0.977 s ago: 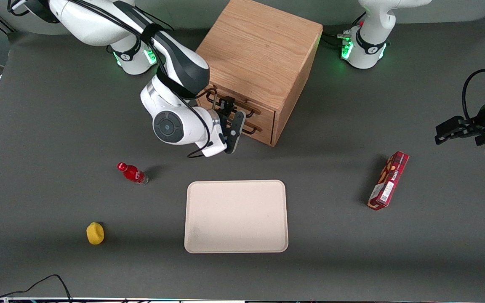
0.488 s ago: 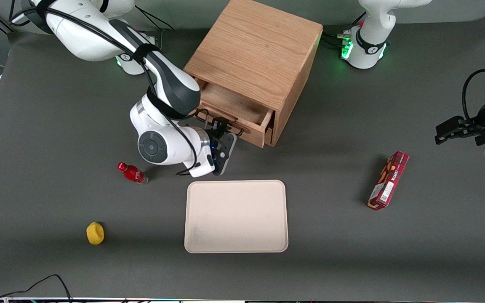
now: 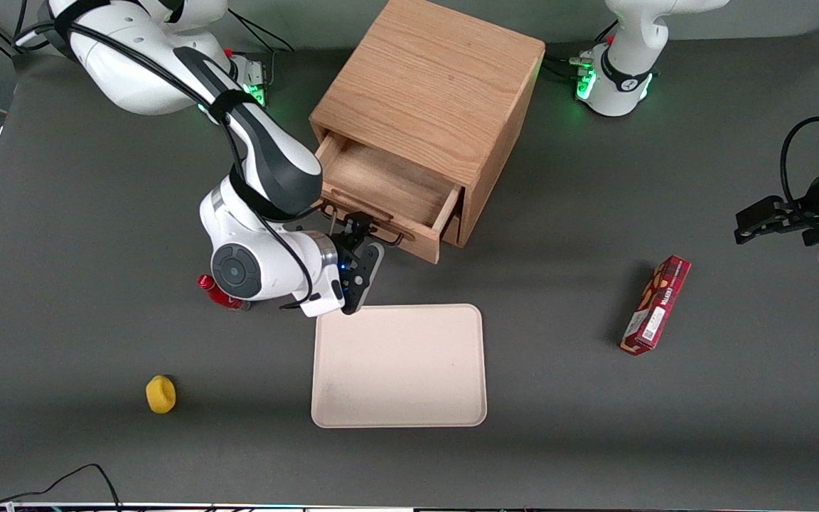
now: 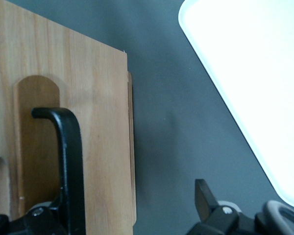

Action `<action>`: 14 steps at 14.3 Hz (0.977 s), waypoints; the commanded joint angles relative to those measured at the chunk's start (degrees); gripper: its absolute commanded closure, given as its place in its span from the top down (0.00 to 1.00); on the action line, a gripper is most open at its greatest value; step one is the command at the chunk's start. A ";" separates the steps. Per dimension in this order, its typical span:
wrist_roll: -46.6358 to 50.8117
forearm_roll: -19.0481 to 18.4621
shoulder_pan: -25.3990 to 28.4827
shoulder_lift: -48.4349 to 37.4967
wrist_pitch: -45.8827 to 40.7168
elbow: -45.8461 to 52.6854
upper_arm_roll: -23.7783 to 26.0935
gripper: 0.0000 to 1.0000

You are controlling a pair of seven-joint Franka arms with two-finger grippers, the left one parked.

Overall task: Open upper drawer
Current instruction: 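Pull the upper drawer outward from the cabinet with the right gripper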

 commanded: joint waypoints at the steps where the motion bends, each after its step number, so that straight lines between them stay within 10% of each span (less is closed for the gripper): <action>1: 0.19 -3.05 0.40 3.78 -1.56 5.44 0.01 1.00; 14: -7.37 -2.96 0.31 6.42 -3.67 13.00 -5.87 1.00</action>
